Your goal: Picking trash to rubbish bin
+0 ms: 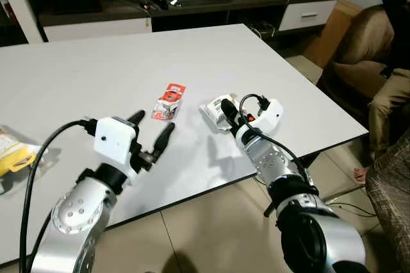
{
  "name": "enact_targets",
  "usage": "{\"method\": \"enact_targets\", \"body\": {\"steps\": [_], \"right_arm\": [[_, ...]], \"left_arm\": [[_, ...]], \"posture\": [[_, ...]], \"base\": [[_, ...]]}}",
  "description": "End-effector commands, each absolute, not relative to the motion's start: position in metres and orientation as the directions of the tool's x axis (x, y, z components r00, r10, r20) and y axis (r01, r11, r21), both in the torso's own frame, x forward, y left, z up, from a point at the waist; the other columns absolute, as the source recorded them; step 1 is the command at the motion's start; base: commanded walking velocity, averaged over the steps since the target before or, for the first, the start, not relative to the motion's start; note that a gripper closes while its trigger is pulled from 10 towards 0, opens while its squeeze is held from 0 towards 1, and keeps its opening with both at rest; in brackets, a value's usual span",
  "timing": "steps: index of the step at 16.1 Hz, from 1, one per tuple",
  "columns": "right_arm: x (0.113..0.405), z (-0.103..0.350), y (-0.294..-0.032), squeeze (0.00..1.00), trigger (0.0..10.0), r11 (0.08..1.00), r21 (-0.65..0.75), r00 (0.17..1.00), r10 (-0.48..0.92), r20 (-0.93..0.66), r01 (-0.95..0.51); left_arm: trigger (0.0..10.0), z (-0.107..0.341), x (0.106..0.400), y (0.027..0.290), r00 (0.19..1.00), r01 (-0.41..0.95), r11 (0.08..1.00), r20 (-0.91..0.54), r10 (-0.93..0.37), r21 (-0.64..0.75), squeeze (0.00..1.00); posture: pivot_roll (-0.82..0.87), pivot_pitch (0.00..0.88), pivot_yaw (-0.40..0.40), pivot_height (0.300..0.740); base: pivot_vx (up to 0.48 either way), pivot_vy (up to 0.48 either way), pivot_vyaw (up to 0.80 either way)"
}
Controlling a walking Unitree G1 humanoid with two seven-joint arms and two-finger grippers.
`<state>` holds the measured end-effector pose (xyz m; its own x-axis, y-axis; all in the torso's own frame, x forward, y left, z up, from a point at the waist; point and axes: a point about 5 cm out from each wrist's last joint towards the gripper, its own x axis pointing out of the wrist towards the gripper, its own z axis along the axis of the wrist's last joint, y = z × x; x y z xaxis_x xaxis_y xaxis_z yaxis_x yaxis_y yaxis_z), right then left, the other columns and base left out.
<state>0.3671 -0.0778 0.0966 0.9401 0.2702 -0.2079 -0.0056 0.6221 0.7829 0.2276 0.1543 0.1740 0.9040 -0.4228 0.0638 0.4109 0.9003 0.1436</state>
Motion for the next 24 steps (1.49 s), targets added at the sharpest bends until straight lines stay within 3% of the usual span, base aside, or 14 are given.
{"method": "enact_targets", "body": {"steps": [1,7,8,13,24], "right_arm": [[0.369,0.100,-0.066,0.00,10.0,0.579,0.815,0.937,0.274,-0.218,0.020],[0.375,0.110,-0.052,0.00,10.0,0.514,0.857,0.928,0.303,-0.216,0.032],[0.375,0.112,-0.052,0.00,0.0,0.490,0.871,0.930,0.301,-0.210,0.038],[0.377,0.112,-0.055,0.00,0.0,0.435,0.898,0.934,0.293,-0.205,0.061],[0.374,0.107,-0.053,0.00,0.0,0.451,0.891,0.928,0.309,-0.206,0.048]], "left_arm": [[10.0,0.179,0.221,0.141,0.866,0.486,0.868,0.076,-0.494,0.100,0.00],[10.0,0.174,0.206,0.129,0.804,0.592,0.802,0.008,-0.594,0.075,0.00],[10.0,0.172,0.206,0.130,0.805,0.592,0.802,-0.008,-0.593,0.081,0.00],[10.0,0.169,0.207,0.130,0.802,0.596,0.797,-0.029,-0.596,0.094,0.00],[10.0,0.166,0.211,0.131,0.812,0.584,0.805,-0.046,-0.582,0.105,0.00]], "posture": [[0.21,0.012,-0.106,0.740],[0.22,0.014,-0.109,0.740],[0.22,0.010,-0.109,0.740],[0.22,0.002,-0.107,0.740],[0.21,0.000,-0.098,0.740]], "base": [[0.000,0.000,0.00],[0.000,0.000,0.00],[0.000,0.000,0.00],[0.000,0.000,0.00],[0.000,0.000,0.00]]}}
